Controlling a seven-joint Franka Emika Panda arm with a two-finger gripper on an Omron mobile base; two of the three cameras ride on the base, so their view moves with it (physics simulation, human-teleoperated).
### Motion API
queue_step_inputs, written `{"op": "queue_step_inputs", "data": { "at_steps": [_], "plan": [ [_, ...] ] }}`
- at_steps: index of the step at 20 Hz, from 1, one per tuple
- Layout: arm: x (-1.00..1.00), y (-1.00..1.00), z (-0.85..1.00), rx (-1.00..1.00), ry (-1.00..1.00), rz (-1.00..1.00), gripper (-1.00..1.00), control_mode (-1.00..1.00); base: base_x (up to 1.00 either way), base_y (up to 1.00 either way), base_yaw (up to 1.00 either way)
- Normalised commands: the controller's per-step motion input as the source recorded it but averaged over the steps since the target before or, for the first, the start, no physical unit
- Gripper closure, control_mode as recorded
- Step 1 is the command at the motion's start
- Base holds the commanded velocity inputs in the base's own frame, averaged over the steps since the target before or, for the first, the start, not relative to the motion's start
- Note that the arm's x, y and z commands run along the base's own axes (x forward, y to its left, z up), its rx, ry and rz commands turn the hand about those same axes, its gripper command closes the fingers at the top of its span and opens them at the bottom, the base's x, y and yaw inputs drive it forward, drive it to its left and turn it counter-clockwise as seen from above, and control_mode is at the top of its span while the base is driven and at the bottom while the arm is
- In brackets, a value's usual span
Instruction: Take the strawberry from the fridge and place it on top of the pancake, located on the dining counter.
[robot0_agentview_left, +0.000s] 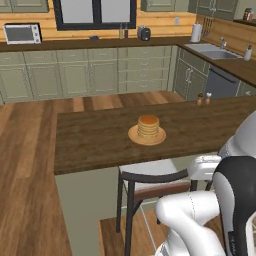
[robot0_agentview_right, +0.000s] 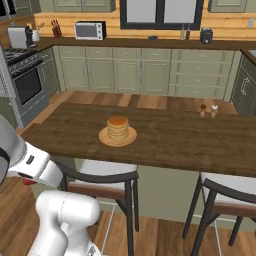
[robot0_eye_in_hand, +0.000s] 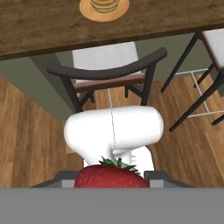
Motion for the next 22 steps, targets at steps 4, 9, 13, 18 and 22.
{"op": "queue_step_inputs", "data": {
  "at_steps": [4, 9, 13, 18, 22],
  "plan": [
    [0.45, 0.00, 0.21, 0.00, -0.08, 0.02, 1.00, -1.00, 0.03, 0.00, 0.00],
    [1.00, 0.00, 0.66, 0.01, -0.01, 0.09, 1.00, -1.00, 0.00, 0.00, 0.00],
    [1.00, -0.11, 0.40, 0.00, 0.06, 0.12, 1.00, -1.00, 0.00, 0.00, 0.00],
    [1.00, -0.22, 0.00, 0.00, 0.05, 0.01, 1.00, -1.00, 0.00, 0.00, 0.00],
    [1.00, -0.10, -0.25, 0.00, 0.06, 0.00, 1.00, -1.00, 0.00, 0.00, 0.00]
  ]
}}
